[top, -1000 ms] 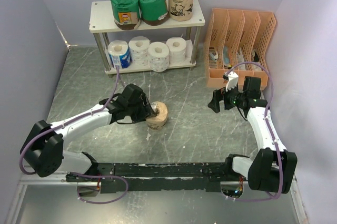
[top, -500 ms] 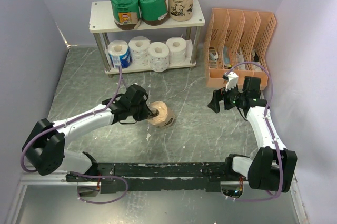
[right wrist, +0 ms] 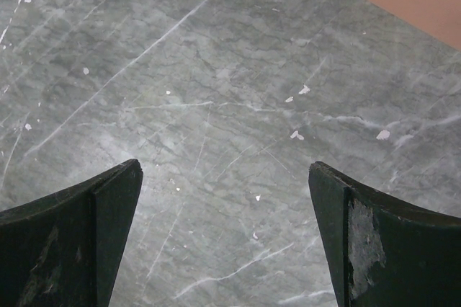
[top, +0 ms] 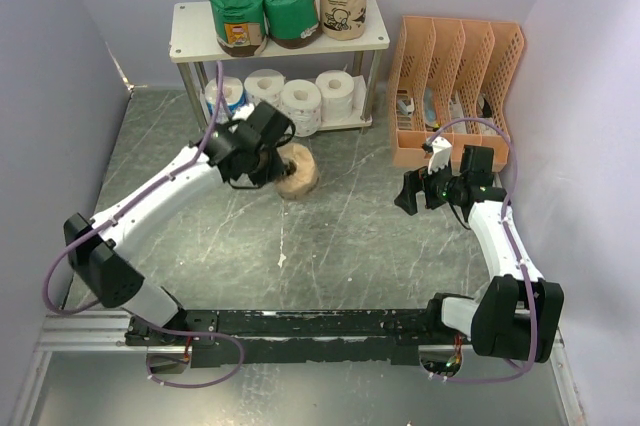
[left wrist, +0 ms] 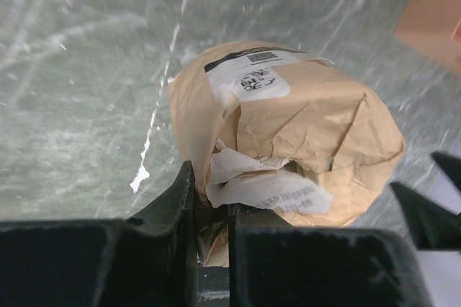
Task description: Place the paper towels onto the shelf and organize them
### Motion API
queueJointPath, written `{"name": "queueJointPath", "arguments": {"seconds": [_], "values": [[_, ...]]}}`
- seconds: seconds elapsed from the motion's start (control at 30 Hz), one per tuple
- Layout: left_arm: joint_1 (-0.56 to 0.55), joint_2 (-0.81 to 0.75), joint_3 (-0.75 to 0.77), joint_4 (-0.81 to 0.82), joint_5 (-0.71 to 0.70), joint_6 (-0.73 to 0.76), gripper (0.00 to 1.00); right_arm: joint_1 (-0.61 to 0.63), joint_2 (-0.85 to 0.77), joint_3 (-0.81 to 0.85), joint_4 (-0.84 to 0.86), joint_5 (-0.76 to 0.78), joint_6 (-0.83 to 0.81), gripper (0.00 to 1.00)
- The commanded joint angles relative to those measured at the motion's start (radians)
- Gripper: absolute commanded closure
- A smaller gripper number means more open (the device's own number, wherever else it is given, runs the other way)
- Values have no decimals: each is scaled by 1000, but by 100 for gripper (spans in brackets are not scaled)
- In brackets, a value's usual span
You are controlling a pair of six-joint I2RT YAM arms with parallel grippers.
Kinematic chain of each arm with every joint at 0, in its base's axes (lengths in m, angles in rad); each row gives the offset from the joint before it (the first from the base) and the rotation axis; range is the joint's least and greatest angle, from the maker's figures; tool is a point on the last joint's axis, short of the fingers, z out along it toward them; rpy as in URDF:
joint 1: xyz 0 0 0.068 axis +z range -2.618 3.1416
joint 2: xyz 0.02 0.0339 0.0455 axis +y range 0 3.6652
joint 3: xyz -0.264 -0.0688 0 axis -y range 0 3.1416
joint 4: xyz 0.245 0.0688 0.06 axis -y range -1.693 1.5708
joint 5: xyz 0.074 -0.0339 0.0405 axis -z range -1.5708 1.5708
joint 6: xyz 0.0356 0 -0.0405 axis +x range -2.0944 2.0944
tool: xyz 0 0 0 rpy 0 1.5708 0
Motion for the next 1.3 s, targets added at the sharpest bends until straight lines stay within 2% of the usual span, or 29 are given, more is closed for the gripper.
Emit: {"name": "queueJointPath", "arguments": {"seconds": [0.0,0.07,0.23,0.4,0.57,0.67,0.77,0.93,1.13,1.27], "values": [[-8,77,352,-430,-298,-83,93,-1,10,13,20,5,-1,0],[-6,97,469,-470,-341,-49,93,-1,13,15,19,0,-3,0],[-5,92,661,-447,-439,43,94,11,36,25,10,0,-16,2],[-2,7,679,-250,-538,231,93,42,46,24,12,15,-21,1],[82,54,884,-346,-594,273,93,49,46,23,9,21,-24,1],[155,40,864,-285,-607,337,93,51,40,21,10,22,-25,1],[260,-1,778,-139,-557,418,93,51,41,19,6,24,-31,1],[356,82,877,-77,-455,453,93,51,48,24,-3,16,-33,1],[451,129,834,44,-283,403,93,52,35,17,5,34,-29,1],[498,206,908,42,-199,351,93,51,38,18,4,37,-30,1]]}}
